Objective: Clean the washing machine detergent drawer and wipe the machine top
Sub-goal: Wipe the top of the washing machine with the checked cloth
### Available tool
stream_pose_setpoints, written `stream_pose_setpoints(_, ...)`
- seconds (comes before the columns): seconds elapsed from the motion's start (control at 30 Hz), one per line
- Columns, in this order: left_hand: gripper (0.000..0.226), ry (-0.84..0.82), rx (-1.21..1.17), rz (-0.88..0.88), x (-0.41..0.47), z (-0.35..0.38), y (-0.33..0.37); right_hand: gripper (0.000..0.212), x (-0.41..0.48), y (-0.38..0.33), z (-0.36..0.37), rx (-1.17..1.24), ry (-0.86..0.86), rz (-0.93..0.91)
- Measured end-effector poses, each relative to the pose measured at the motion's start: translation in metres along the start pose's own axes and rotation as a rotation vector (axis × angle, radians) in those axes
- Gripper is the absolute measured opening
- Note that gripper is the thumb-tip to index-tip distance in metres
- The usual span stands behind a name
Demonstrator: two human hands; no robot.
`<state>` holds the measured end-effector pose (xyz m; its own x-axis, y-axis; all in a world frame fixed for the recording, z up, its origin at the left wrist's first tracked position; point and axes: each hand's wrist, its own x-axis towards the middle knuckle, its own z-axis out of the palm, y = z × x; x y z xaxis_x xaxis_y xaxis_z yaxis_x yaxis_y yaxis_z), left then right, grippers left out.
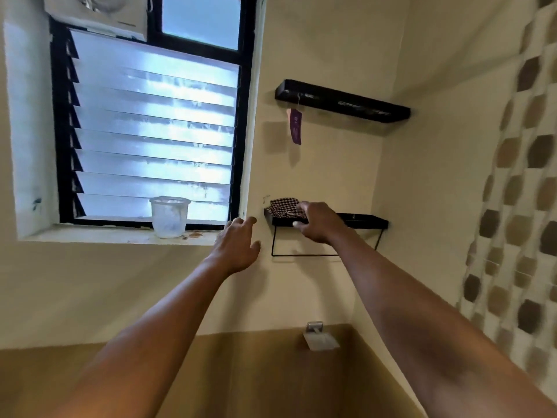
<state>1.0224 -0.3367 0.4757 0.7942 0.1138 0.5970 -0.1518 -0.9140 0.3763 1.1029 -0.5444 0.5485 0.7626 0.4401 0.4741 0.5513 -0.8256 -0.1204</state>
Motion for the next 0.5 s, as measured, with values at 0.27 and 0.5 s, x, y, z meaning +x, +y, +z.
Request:
stream_pose_setpoints(0.27, 0.057, 0.008, -0.02, -0.053, 0.063, 0.035, -0.045, 0.035, 0.109, 0.055, 0.04, 0.013, -0.12, -0.176)
stream_pose_setpoints(0.5, 0.052, 0.066, -0.094, -0.073, 0.082, 0.037, -0.049, 0.024, 0.137, 0.05, 0.027, 0.42, 0.575, 0.129)
